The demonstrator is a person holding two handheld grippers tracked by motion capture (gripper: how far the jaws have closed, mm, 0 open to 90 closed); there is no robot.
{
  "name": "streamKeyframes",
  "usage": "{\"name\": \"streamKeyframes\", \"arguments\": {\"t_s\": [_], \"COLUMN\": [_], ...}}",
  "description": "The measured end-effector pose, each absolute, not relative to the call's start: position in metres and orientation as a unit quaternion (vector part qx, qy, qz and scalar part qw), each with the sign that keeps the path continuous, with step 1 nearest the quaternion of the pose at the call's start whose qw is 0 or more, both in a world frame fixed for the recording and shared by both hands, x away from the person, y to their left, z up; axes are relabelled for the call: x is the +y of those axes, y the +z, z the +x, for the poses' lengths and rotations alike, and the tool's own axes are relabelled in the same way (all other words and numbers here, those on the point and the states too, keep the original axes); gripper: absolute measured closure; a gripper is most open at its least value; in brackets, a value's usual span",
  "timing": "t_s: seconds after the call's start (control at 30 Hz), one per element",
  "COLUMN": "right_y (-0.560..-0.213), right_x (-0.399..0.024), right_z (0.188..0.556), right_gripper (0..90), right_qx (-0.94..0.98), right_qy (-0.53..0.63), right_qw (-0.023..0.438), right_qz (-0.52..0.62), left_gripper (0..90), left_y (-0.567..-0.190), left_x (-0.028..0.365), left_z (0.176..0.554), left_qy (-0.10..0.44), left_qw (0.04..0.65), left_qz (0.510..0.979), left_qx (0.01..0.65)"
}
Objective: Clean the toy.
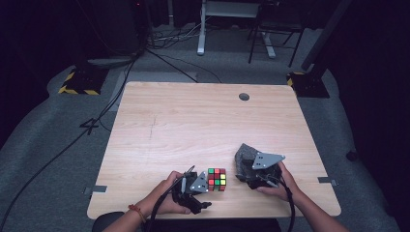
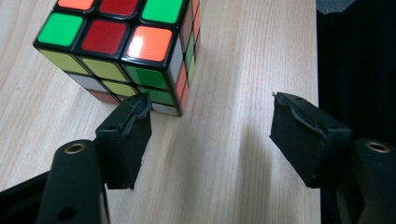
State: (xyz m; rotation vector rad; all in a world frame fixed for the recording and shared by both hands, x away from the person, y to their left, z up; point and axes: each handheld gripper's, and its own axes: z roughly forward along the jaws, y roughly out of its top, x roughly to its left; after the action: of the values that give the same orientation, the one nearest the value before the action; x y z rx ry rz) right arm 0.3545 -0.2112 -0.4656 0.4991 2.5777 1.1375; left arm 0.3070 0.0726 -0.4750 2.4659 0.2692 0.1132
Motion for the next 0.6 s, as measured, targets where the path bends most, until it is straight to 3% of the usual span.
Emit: {"name": "streamKeyframes", "arguments": {"t_s": [0.27,0.5,0.6], "right_y": [-0.47,-0.471,-0.471], "right_x": [-0.198,-0.189,-0.186], "right_z": [0.355,0.355,0.354], "right_gripper": [39.0,39.3,39.2], "right_qx": [0.901,0.905,0.906], "right_qy": [0.385,0.383,0.384], "right_qw": [0.131,0.125,0.12], "right_qz": [0.152,0.138,0.129], "left_gripper": [16.2,15.9,15.3], "left_y": [-0.478,-0.475,-0.473], "left_x": [0.083,0.067,0.063], "left_z": [0.332,0.355,0.365], "left_qy": [0.038,0.042,0.017], "left_qw": [0.338,0.344,0.364], "left_qz": [0.932,0.932,0.926], "left_qx": [0.124,0.103,0.099]}}
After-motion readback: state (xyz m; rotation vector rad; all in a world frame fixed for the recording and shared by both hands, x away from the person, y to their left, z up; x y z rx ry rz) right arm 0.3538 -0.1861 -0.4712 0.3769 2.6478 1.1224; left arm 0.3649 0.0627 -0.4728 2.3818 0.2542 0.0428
